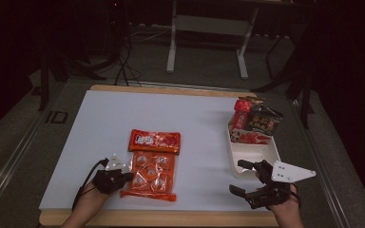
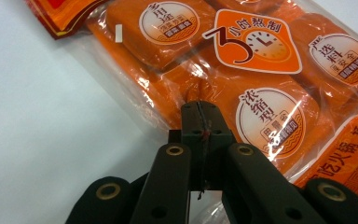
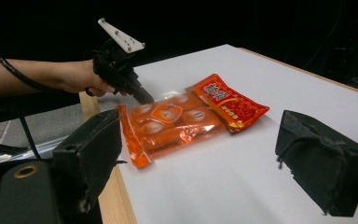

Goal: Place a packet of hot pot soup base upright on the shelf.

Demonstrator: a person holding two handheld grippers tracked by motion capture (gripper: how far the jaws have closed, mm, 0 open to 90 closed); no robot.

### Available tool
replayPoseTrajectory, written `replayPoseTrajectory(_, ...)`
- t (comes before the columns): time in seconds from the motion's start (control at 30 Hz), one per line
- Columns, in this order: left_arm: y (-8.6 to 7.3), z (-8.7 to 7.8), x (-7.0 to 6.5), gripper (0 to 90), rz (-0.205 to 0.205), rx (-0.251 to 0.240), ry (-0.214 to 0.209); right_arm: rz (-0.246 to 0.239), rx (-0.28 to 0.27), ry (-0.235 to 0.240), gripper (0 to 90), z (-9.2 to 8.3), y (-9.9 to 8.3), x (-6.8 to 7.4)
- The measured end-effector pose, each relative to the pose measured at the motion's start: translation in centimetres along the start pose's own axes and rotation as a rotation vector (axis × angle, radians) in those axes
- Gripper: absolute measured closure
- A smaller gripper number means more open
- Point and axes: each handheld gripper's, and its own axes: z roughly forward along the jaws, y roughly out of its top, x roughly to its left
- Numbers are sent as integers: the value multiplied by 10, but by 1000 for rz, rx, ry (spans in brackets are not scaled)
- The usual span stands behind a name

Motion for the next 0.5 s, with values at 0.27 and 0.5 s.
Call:
replayPoseTrajectory(0.27, 15, 10, 1, 900, 16, -23, 15, -1, 9, 9, 141, 2, -2, 1)
replayPoseTrajectory(0.5, 25, 16, 11, 900, -7, -72, 92, 1, 6, 7, 141, 0, -3, 0)
